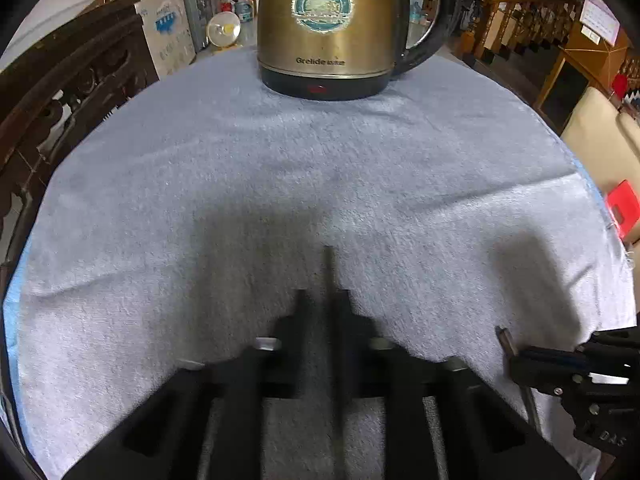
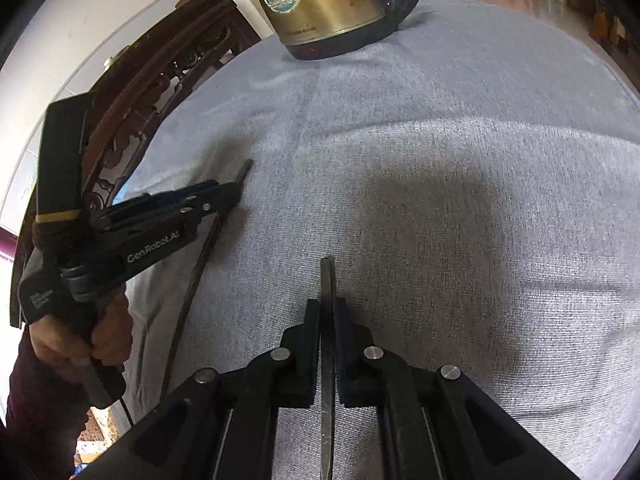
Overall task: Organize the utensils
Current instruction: 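Lift the chopsticks and lower them into the grey cup with both tools, then open both tools to release the chopsticks into the grey cup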
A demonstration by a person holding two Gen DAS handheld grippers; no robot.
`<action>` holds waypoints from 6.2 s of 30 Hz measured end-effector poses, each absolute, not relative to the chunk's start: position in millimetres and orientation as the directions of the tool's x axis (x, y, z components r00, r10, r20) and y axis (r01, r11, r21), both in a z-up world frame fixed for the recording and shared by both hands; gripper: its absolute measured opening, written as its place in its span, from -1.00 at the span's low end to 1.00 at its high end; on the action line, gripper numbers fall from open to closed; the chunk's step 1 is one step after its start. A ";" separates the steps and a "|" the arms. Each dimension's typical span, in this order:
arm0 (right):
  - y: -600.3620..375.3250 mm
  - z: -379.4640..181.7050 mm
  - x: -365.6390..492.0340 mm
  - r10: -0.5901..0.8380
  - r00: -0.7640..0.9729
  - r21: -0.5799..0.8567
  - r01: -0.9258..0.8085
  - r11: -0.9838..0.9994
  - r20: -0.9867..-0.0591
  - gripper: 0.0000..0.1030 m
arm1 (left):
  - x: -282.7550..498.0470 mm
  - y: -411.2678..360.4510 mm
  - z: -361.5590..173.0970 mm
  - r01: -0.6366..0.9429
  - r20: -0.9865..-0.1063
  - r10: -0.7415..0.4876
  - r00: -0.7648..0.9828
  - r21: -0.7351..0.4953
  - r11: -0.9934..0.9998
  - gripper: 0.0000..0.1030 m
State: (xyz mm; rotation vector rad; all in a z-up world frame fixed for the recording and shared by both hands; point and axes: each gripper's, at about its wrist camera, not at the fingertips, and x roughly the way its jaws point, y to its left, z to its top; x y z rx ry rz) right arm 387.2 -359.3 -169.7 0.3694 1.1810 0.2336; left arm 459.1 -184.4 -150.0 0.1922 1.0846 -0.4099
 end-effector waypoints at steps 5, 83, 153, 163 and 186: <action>-363.6 -169.5 382.1 0.364 0.376 0.402 0.024 0.915 -0.852 -0.84 | 445.4 -171.5 -149.9 0.378 -0.893 -0.230 0.387 -0.074 0.923 -0.90; -398.7 -39.1 187.0 0.099 0.702 0.312 0.182 0.932 -0.705 -0.87 | 209.0 -69.0 32.0 0.314 -0.636 -0.306 0.709 -0.104 0.944 -0.90; -294.5 83.8 39.5 0.035 0.967 0.217 0.021 0.976 -0.252 -0.87 | 93.8 -82.6 94.0 0.315 -0.223 -0.357 0.907 -0.204 0.927 -0.90; -294.1 71.9 47.5 0.042 0.951 0.214 0.025 0.977 -0.307 -0.87 | 92.7 -94.7 86.9 0.313 -0.281 -0.347 0.895 -0.161 0.936 -0.90; -287.1 54.9 59.9 0.082 0.924 0.244 0.013 0.970 -0.374 -0.87 | 104.4 -93.7 73.0 0.296 -0.354 -0.332 0.874 -0.152 0.943 -0.89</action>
